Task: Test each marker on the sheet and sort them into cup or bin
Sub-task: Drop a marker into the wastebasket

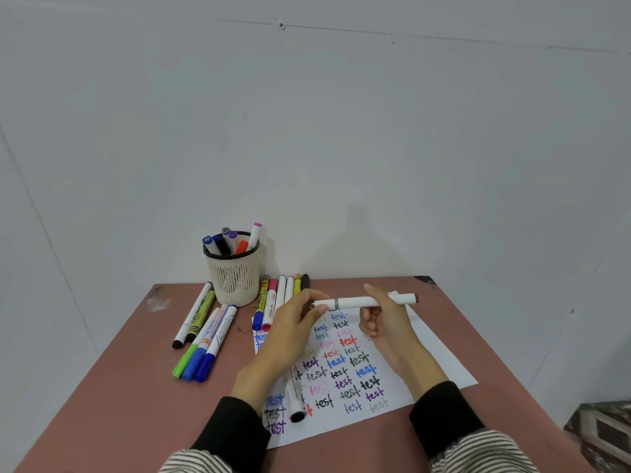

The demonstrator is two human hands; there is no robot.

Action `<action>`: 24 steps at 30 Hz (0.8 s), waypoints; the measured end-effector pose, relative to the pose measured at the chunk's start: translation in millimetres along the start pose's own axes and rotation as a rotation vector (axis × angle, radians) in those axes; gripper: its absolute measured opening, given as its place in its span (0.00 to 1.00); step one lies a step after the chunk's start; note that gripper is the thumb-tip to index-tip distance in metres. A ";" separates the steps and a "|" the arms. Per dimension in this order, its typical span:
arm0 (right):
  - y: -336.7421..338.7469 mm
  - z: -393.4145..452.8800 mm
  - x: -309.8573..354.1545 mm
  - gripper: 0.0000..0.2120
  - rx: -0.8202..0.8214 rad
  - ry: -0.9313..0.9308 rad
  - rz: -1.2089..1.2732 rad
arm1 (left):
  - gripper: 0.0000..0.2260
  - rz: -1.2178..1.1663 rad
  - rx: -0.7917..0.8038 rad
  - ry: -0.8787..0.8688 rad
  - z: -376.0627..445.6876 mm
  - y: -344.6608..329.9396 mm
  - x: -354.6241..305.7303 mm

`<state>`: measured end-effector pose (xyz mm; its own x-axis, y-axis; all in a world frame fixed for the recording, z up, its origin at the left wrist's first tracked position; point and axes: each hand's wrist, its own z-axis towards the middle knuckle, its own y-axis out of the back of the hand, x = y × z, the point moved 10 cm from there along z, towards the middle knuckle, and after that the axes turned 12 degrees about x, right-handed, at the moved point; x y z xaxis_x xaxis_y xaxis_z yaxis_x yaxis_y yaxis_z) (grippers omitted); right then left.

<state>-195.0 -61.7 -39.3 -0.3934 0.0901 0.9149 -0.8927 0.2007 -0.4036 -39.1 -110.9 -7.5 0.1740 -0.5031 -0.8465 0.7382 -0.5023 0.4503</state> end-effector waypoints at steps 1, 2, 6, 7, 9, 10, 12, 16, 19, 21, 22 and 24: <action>0.2 -0.4 0.8 0.10 0.001 0.010 -0.013 | 0.05 -0.012 0.008 0.008 0.7 -0.9 0.7; 0.5 -1.1 1.8 0.10 -0.001 0.018 -0.027 | 0.05 -0.027 0.011 0.017 1.0 -1.2 1.2; -0.1 -2.5 7.1 0.11 -0.022 0.054 -0.068 | 0.05 -0.049 0.019 0.045 1.3 -0.1 -0.7; -0.9 -3.1 8.8 0.11 -0.029 0.067 -0.077 | 0.05 -0.049 0.023 0.049 0.9 -0.1 -1.4; -1.8 -4.7 12.3 0.12 -0.059 0.087 -0.098 | 0.05 -0.045 0.023 0.050 -0.3 -0.7 -3.0; -2.1 -5.8 14.3 0.12 -0.074 0.098 -0.107 | 0.05 -0.048 0.019 0.048 -0.5 -0.7 -3.9; -3.9 -7.1 18.0 0.12 -0.086 0.126 -0.112 | 0.05 -0.080 0.003 0.049 -1.1 0.7 -4.8; -9.9 -9.9 22.2 0.12 -0.077 0.163 -0.131 | 0.05 -0.127 -0.013 0.054 -2.9 5.0 -6.1; -14.3 -11.7 26.7 0.14 -0.065 0.183 -0.122 | 0.05 -0.186 -0.012 0.045 -5.1 5.8 -10.0; -16.2 -11.8 31.7 0.15 -0.058 0.200 -0.112 | 0.06 -0.219 -0.021 0.031 -5.8 8.1 -16.9; -17.7 -11.9 33.5 0.15 -0.053 0.204 -0.108 | 0.06 -0.219 -0.025 0.023 -6.1 9.6 -20.5; -19.7 -11.8 34.0 0.16 -0.041 0.198 -0.090 | 0.06 -0.187 -0.030 0.012 -6.5 12.5 -25.9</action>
<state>-188.2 -51.1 -0.2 -0.2582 0.2587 0.9308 -0.9109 0.2559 -0.3238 -30.2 -99.6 18.2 0.0396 -0.3944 -0.9181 0.7773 -0.5652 0.2764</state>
